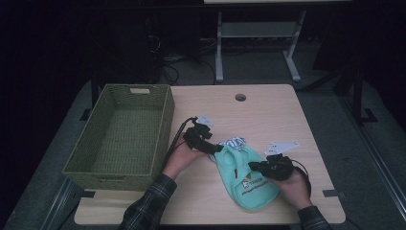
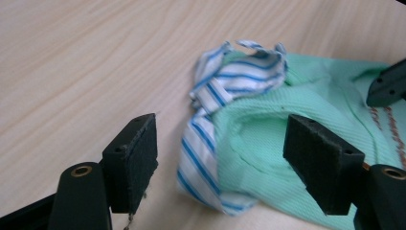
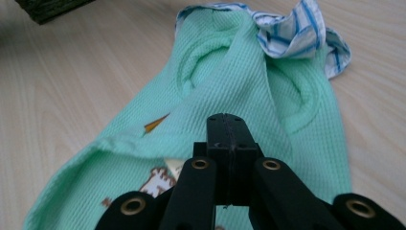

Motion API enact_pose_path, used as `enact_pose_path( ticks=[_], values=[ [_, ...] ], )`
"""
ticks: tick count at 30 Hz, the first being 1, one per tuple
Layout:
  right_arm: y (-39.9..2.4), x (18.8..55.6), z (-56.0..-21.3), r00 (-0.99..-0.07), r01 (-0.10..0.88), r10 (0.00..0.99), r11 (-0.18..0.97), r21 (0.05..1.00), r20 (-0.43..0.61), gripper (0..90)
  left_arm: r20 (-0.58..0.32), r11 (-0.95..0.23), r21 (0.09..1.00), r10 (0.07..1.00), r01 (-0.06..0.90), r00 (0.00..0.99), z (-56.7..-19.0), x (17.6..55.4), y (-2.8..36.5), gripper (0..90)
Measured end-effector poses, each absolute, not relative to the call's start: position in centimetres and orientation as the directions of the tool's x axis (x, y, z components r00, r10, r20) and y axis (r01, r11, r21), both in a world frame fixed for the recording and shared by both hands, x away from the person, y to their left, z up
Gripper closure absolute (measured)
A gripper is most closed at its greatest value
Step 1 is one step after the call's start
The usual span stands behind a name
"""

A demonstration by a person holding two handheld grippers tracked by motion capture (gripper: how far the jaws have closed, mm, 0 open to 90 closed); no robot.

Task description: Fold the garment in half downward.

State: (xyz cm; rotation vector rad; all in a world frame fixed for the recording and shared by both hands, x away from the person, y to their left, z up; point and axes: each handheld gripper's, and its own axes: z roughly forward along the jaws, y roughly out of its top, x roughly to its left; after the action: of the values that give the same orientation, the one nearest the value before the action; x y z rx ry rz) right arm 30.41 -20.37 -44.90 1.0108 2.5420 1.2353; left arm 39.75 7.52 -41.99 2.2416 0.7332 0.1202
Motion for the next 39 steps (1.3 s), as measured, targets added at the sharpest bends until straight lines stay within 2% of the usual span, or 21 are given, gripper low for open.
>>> enact_pose_path(
  ticks=[9,16,25,34,39],
  values=[
    [-18.8,32.1,-46.0,-0.762,0.520,0.626,0.439,0.733,0.166,89.7,-0.134,-0.547,0.694,0.541,0.468,0.830,-42.4,41.3,6.7,27.0],
    [-18.0,32.1,-47.1,-0.767,0.532,0.624,0.488,0.692,0.150,89.7,-0.142,-0.558,0.682,0.534,0.473,0.834,-43.2,41.8,6.0,27.5],
    [-18.0,32.1,-47.2,-0.770,0.527,0.619,0.482,0.700,0.153,89.7,-0.150,-0.580,0.651,0.535,0.490,0.832,-44.7,42.1,5.3,28.0],
    [-18.1,32.1,-47.3,-0.773,0.523,0.615,0.481,0.703,0.154,89.7,-0.140,-0.640,0.599,0.509,0.482,0.850,-45.8,42.1,5.5,39.0],
    [-18.1,32.1,-47.3,-0.773,0.523,0.616,0.480,0.704,0.155,89.8,-0.128,-0.634,0.621,0.499,0.462,0.857,-46.0,41.5,5.3,49.9]
  ],
)
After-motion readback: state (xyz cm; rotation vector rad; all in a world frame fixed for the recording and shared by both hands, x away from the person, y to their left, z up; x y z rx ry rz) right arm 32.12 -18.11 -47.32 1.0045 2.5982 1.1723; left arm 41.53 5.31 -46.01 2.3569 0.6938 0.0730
